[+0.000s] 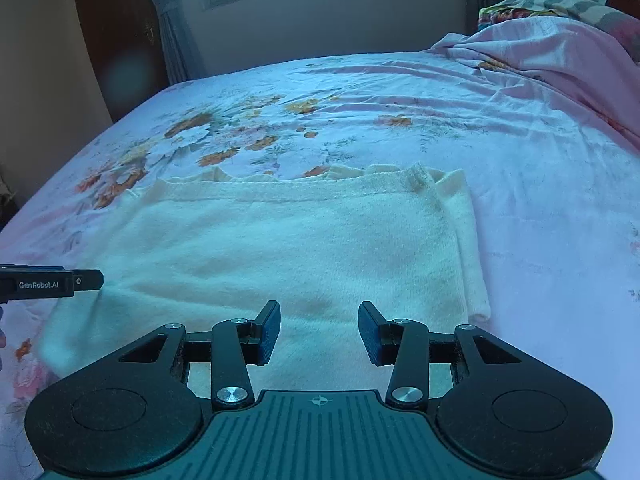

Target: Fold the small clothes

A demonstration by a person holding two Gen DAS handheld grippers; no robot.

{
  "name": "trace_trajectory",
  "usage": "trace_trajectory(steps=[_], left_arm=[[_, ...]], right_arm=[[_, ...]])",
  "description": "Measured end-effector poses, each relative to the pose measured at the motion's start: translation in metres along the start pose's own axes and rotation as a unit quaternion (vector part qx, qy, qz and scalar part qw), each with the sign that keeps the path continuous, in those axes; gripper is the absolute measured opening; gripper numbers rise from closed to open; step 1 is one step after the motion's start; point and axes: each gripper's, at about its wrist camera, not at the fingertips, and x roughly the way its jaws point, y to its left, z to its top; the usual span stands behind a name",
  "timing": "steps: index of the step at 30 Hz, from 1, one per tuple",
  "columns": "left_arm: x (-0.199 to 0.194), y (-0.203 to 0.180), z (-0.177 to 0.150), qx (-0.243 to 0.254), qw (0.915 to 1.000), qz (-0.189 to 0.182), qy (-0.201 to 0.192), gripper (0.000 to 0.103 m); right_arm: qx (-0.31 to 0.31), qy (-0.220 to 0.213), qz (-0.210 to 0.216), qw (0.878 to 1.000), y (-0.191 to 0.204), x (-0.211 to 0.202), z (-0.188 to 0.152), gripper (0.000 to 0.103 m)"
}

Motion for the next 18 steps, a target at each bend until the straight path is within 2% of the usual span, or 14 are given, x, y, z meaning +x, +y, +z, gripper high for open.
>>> trace_trajectory(steps=[5, 9, 12, 14, 18], left_arm=[[0.0, 0.02, -0.004, -0.028, 0.9995, -0.002, 0.017, 0.064], [0.006, 0.042, -0.007, -0.08, 0.9949, -0.052, 0.034, 0.047], [0.013, 0.061, -0.008, -0.135, 0.9856, -0.093, 0.042, 0.049], [0.021, 0.072, -0.008, -0.175, 0.9748, -0.129, 0.051, 0.051], [0.036, 0.082, -0.008, -0.209, 0.9635, -0.158, 0.055, 0.051]], right_arm=[[-0.003, 0.003, 0.009, 1.0, 0.008, -0.009, -0.007, 0.043], [-0.008, 0.003, 0.011, 1.0, 0.012, -0.01, -0.011, 0.043], [-0.003, 0.005, 0.013, 1.0, 0.011, -0.008, -0.012, 0.043], [-0.003, 0.004, 0.013, 1.0, 0.011, -0.006, -0.012, 0.043], [0.002, 0.007, 0.016, 1.0, 0.008, 0.002, -0.011, 0.043]])
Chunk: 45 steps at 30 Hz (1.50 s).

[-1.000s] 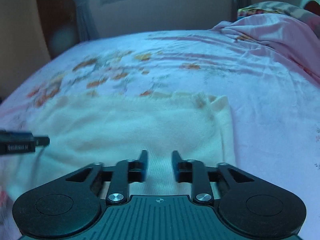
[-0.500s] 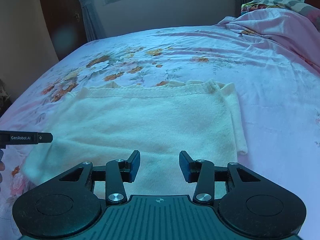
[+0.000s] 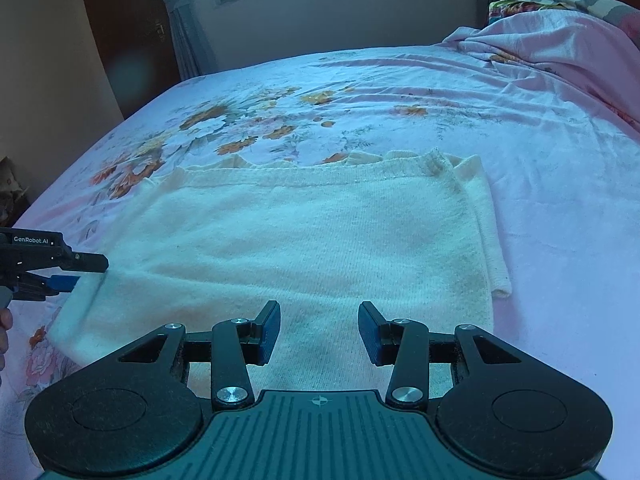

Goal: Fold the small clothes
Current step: 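Move the left gripper to the folded sweater's side and grasp it, then fold the held side inward with the left gripper and release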

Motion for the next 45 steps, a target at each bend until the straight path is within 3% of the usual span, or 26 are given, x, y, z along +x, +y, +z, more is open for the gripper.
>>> trace_trajectory(steps=[9, 13, 15, 17, 20, 22, 29, 33, 37, 40, 45], left_arm=[[0.021, 0.016, 0.018, -0.048, 0.998, -0.041, -0.006, 0.054], [0.025, 0.018, 0.021, -0.071, 0.9951, -0.069, -0.005, 0.075], [0.027, 0.018, 0.023, -0.075, 0.9943, -0.075, -0.006, 0.074], [0.03, 0.018, 0.025, -0.075, 0.9942, -0.076, -0.007, 0.069], [0.036, 0.019, 0.028, -0.084, 0.9928, -0.085, -0.01, 0.051], [0.041, 0.018, 0.028, -0.093, 0.9917, -0.089, -0.005, 0.019], [0.031, 0.004, 0.02, -0.072, 0.9935, -0.083, -0.03, 0.014], [0.013, -0.032, 0.022, 0.0, 0.9949, -0.087, -0.05, 0.013], [-0.003, -0.092, 0.016, 0.071, 0.9881, -0.123, -0.058, 0.013], [0.002, -0.141, 0.005, 0.114, 0.9819, -0.145, -0.043, 0.013], [0.039, -0.211, -0.033, 0.151, 0.9782, -0.143, 0.0, 0.013]], right_arm=[[0.009, 0.006, 0.004, 1.0, -0.006, 0.017, 0.0, 0.043], [0.013, 0.005, 0.006, 1.0, -0.008, 0.019, 0.001, 0.043], [0.016, 0.003, 0.007, 1.0, -0.008, 0.02, 0.002, 0.043], [0.013, 0.003, 0.007, 1.0, -0.008, 0.021, 0.002, 0.043], [0.013, 0.001, 0.006, 1.0, -0.008, 0.021, 0.002, 0.043], [0.014, -0.001, 0.006, 1.0, -0.009, 0.021, 0.004, 0.043], [0.005, -0.009, -0.004, 1.0, -0.011, 0.02, 0.012, 0.043], [0.018, -0.017, -0.015, 1.0, -0.02, 0.022, 0.02, 0.043], [0.028, -0.027, -0.042, 0.998, -0.037, 0.025, 0.027, 0.043], [0.051, 0.007, -0.042, 0.998, -0.059, 0.038, 0.027, 0.043], [0.099, -0.023, -0.009, 0.995, -0.082, 0.013, 0.032, 0.043]])
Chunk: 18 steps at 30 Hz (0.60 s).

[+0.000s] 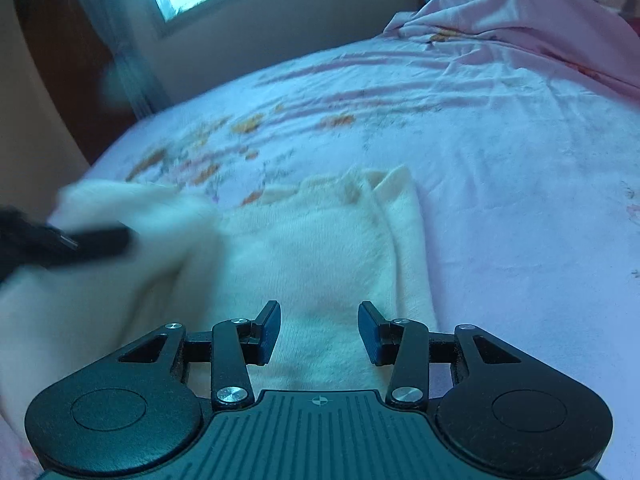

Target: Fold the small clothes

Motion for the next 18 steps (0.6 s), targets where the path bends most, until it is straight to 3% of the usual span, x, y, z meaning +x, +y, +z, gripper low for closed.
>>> trace_trajectory(steps=[3, 5, 10, 13, 16, 18], left_arm=[[0.032, -0.03, -0.021, 0.028, 0.9989, 0.019, 0.033, 0.017], [0.042, -0.036, -0.031, 0.011, 0.9982, 0.022, 0.055, 0.021], [0.03, -0.053, -0.037, 0.018, 0.9973, -0.019, 0.069, 0.023], [0.012, -0.05, -0.031, 0.007, 0.9978, -0.032, 0.058, 0.023], [-0.008, -0.036, -0.031, 0.007, 0.9991, -0.007, 0.041, 0.023], [-0.017, -0.023, -0.034, 0.017, 0.9989, 0.03, 0.033, 0.023]], right_arm=[[0.004, -0.007, -0.001, 1.0, -0.014, -0.016, 0.003, 0.043], [-0.004, 0.0, -0.015, 1.0, -0.026, -0.021, 0.001, 0.043], [0.028, -0.004, -0.005, 1.0, -0.055, -0.035, -0.004, 0.043], [0.055, -0.01, 0.023, 0.998, -0.06, -0.043, -0.003, 0.043], [0.064, -0.011, 0.042, 0.997, -0.055, -0.049, -0.001, 0.043], [0.073, -0.008, 0.062, 0.995, -0.05, -0.05, -0.001, 0.043]])
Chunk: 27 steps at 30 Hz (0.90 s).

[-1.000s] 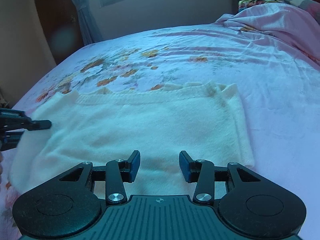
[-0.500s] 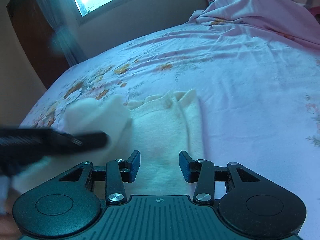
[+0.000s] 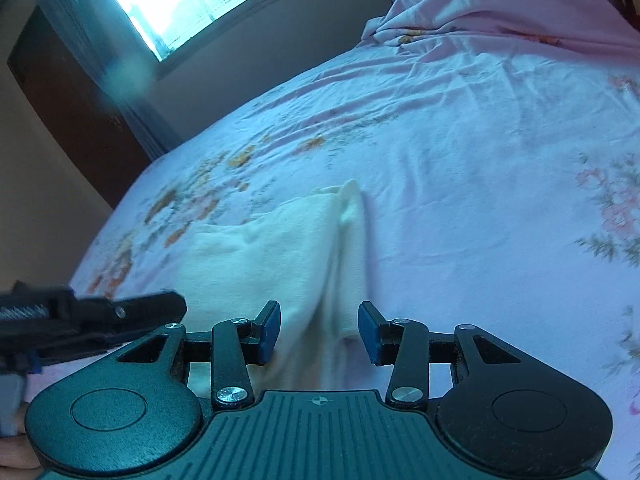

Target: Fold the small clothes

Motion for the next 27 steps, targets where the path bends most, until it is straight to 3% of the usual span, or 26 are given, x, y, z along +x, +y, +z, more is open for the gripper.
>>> trace_trajectory(steps=[4, 11, 19, 20, 21, 24, 27], left_arm=[[-0.01, 0.036, -0.013, -0.001, 0.9991, 0.043, 0.007, 0.023], [-0.013, 0.053, -0.029, -0.005, 0.9991, 0.042, 0.008, 0.025], [-0.008, 0.049, -0.032, 0.01, 0.9991, 0.042, -0.002, 0.025], [-0.007, 0.048, -0.033, 0.01, 0.9991, 0.042, -0.004, 0.025], [-0.008, 0.048, -0.033, 0.009, 0.999, 0.042, -0.006, 0.025], [-0.006, 0.045, -0.033, 0.015, 0.9988, 0.043, -0.015, 0.025], [0.0, 0.038, -0.026, 0.019, 0.9991, 0.034, -0.015, 0.025]], right_arm=[[0.014, 0.02, 0.031, 0.999, 0.011, 0.005, -0.006, 0.043], [0.043, 0.063, 0.011, 0.997, 0.013, 0.032, -0.014, 0.043], [0.049, 0.049, 0.028, 0.997, 0.014, 0.066, 0.003, 0.042], [0.037, 0.044, 0.03, 0.998, 0.017, 0.068, 0.005, 0.037], [0.017, 0.041, 0.026, 0.999, 0.022, 0.069, 0.006, 0.008], [-0.042, 0.02, 0.01, 0.999, 0.038, 0.065, 0.008, 0.009], [-0.134, -0.023, -0.013, 0.991, 0.059, 0.051, 0.012, 0.009]])
